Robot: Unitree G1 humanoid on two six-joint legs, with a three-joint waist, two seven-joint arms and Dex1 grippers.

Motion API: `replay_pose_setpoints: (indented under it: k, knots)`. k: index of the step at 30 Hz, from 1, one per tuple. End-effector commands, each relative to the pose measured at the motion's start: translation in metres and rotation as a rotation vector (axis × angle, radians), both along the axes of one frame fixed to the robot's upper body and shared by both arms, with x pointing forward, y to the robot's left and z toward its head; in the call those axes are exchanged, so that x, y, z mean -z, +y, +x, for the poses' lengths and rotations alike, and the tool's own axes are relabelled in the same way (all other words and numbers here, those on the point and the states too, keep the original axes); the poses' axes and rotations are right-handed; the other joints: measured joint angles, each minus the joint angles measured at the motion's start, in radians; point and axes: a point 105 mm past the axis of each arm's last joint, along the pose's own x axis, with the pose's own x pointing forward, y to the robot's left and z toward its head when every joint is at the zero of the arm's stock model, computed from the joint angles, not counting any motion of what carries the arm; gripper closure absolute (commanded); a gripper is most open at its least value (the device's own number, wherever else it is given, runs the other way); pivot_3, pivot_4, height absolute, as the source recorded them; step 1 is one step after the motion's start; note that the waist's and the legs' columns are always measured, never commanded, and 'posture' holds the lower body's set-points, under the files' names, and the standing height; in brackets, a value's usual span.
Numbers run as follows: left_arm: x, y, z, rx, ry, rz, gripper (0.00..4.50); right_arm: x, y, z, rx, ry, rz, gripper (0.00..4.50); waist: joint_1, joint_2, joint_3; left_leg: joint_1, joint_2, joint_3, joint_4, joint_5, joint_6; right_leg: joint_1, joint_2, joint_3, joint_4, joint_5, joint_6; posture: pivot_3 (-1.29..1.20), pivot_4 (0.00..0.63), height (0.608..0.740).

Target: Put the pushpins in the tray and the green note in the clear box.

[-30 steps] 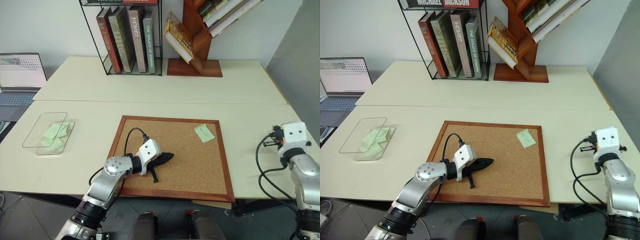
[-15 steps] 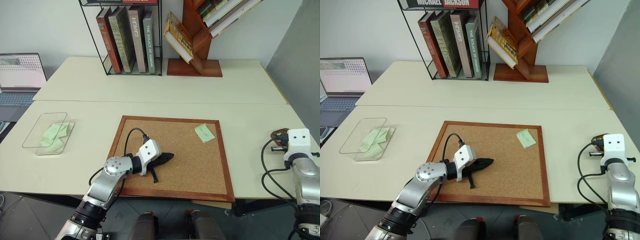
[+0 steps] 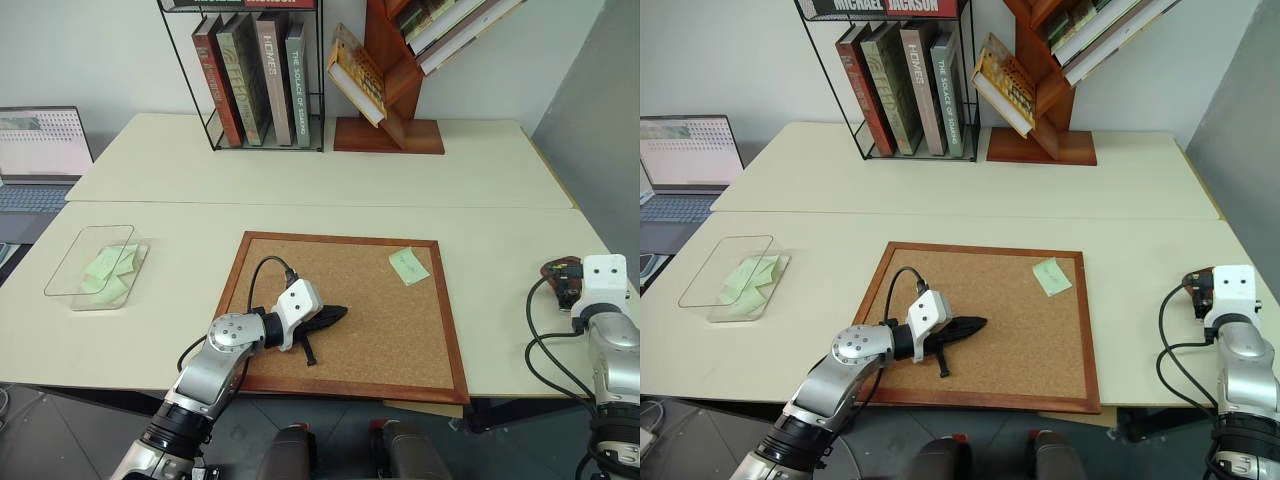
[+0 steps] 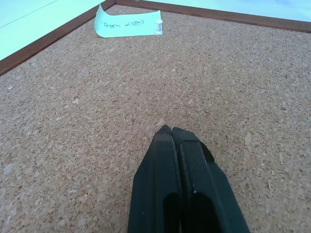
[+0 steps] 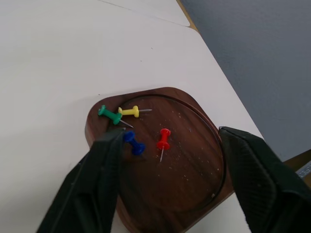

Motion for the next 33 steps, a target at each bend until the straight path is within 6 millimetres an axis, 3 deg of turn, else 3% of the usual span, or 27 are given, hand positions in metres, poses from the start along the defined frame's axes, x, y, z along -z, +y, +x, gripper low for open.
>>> replay_pose_setpoints:
  k: [1, 7, 9, 15, 16, 19, 24, 33]
  knots:
    - [0.025, 0.004, -0.011, 0.012, 0.084, 0.066, 4.5, -0.039, -0.003, -0.002, -0.001, -0.171, 0.004, 0.66, 0.0, 0.0, 0.0, 0.0, 0.0, 0.0, 0.0, 0.0, 0.0, 0.0, 0.0, 0.0, 0.0, 0.0, 0.0, 0.0, 0.15, 0.74]
    - [0.026, 0.003, -0.011, 0.016, 0.087, 0.065, 4.5, -0.077, 0.007, -0.003, -0.067, -0.364, 0.011, 0.66, 0.0, 0.0, 0.0, 0.0, 0.0, 0.0, 0.0, 0.0, 0.0, 0.0, 0.0, 0.0, 0.0, 0.0, 0.0, 0.0, 0.15, 0.74]
    - [0.025, 0.003, -0.011, 0.019, 0.088, 0.066, 4.5, -0.09, 0.019, -0.001, -0.134, -0.436, 0.043, 0.66, 0.0, 0.0, 0.0, 0.0, 0.0, 0.0, 0.0, 0.0, 0.0, 0.0, 0.0, 0.0, 0.0, 0.0, 0.0, 0.0, 0.15, 0.74]
    - [0.026, 0.003, -0.011, 0.021, 0.088, 0.068, 4.5, -0.096, 0.062, 0.007, -0.35, -0.456, 0.145, 0.66, 0.0, 0.0, 0.0, 0.0, 0.0, 0.0, 0.0, 0.0, 0.0, 0.0, 0.0, 0.0, 0.0, 0.0, 0.0, 0.0, 0.15, 0.74]
    - [0.026, 0.003, -0.011, 0.022, 0.088, 0.068, 4.5, -0.094, 0.074, 0.008, -0.409, -0.437, 0.161, 0.66, 0.0, 0.0, 0.0, 0.0, 0.0, 0.0, 0.0, 0.0, 0.0, 0.0, 0.0, 0.0, 0.0, 0.0, 0.0, 0.0, 0.15, 0.74]
    - [0.026, 0.003, -0.011, 0.021, 0.089, 0.07, 4.5, -0.077, 0.135, 0.003, -0.7, -0.307, 0.174, 0.66, 0.0, 0.0, 0.0, 0.0, 0.0, -0.001, 0.0, 0.0, 0.0, 0.0, 0.0, 0.0, 0.0, 0.0, 0.0, 0.0, 0.15, 0.74]
    - [0.025, 0.003, -0.011, 0.023, 0.086, 0.071, 4.5, -0.046, 0.191, -0.011, -0.962, -0.137, 0.155, 0.66, 0.002, 0.0, 0.0, 0.0, 0.0, -0.002, 0.0, 0.0, 0.0, 0.0, -0.002, -0.001, 0.0, 0.0, -0.001, 0.0, 0.15, 0.74]
    - [0.024, 0.003, -0.009, 0.027, 0.081, 0.073, 4.5, -0.012, 0.223, -0.012, -1.075, -0.016, 0.202, 0.66, 0.002, -0.001, 0.0, 0.0, 0.0, -0.002, 0.0, 0.0, 0.0, 0.0, -0.003, -0.002, -0.001, -0.001, -0.001, 0.0, 0.15, 0.74]
